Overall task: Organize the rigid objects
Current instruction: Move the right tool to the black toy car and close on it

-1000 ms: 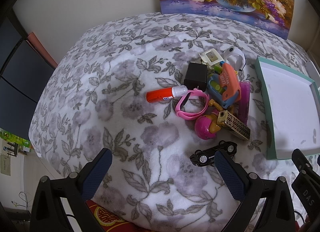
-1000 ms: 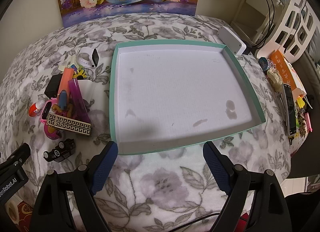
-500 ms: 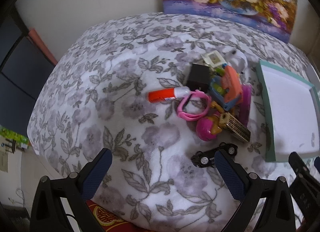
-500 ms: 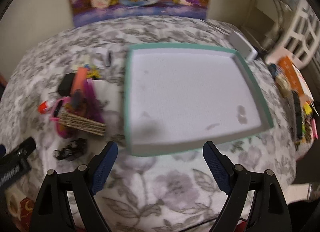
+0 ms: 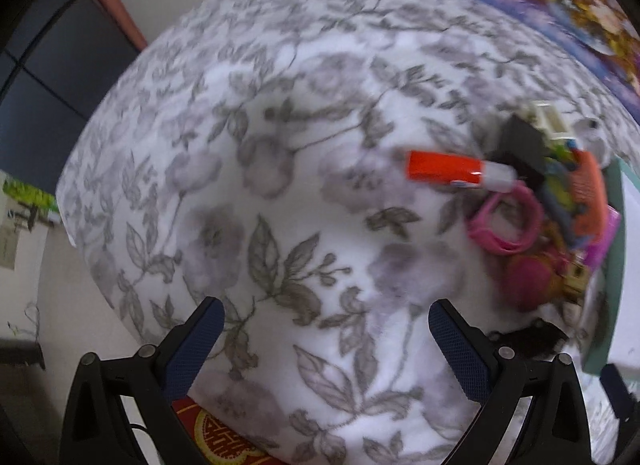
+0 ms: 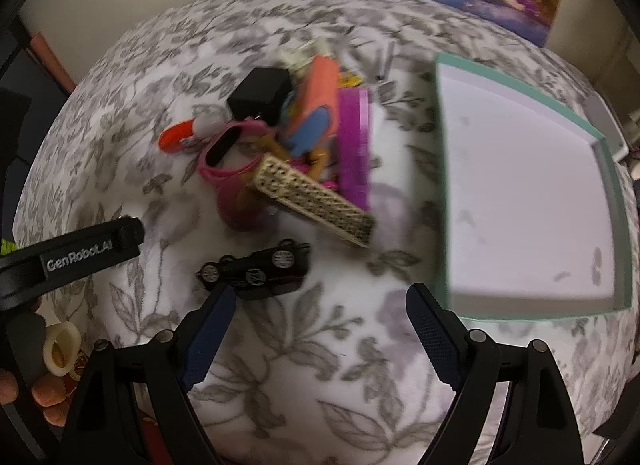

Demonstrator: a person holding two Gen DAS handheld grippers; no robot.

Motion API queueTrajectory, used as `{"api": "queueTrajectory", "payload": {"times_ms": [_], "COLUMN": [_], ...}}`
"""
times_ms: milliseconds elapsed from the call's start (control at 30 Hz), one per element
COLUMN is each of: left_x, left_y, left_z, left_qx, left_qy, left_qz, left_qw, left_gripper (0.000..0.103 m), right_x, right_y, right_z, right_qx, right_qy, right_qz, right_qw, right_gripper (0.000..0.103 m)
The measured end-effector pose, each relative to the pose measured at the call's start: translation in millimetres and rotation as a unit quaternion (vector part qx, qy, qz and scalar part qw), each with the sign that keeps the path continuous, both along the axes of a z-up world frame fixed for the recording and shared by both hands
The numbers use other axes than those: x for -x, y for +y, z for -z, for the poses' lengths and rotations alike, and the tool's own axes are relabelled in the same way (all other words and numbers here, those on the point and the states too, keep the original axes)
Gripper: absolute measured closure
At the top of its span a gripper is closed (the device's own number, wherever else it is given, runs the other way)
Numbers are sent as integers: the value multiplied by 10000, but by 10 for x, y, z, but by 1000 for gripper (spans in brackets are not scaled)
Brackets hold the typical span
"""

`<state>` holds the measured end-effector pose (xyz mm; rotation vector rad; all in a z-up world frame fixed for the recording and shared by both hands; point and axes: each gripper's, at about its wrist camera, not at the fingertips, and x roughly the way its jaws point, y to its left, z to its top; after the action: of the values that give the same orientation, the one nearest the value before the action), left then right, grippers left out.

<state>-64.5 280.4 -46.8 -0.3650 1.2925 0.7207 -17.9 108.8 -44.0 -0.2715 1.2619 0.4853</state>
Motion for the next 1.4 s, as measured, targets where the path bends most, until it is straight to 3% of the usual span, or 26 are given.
{"api": "queueTrajectory", "payload": {"times_ms": [167,633,933,1067,1400], "left_x": [56,217,204,172,114], "left_y": [107,319,250,172,39], "left_z": [150,235,218,186,143], "left_qx": [359,540,553,528,505], "left_qy": [-72,-209,-151,-118,-99], "left_qz": [-148,-450,-413,-387,-263], "left_qw": [9992,9973,9975,9978,9983], "left_gripper": [0,0,0,0,0], "right_x": [19,-14,-19,-22,-29], "right_y": [198,388,261,235,86], "right_z": [98,259,310,272,154], "right_qx": [47,50,61,-46,-299], "right_qy": [55,321,485,451,510], "right_qz": [-228,-238,-98,-110,-44], "right_qw": [9997,9992,9988,9989,9982], "right_gripper": [15,15,30,46,46]}}
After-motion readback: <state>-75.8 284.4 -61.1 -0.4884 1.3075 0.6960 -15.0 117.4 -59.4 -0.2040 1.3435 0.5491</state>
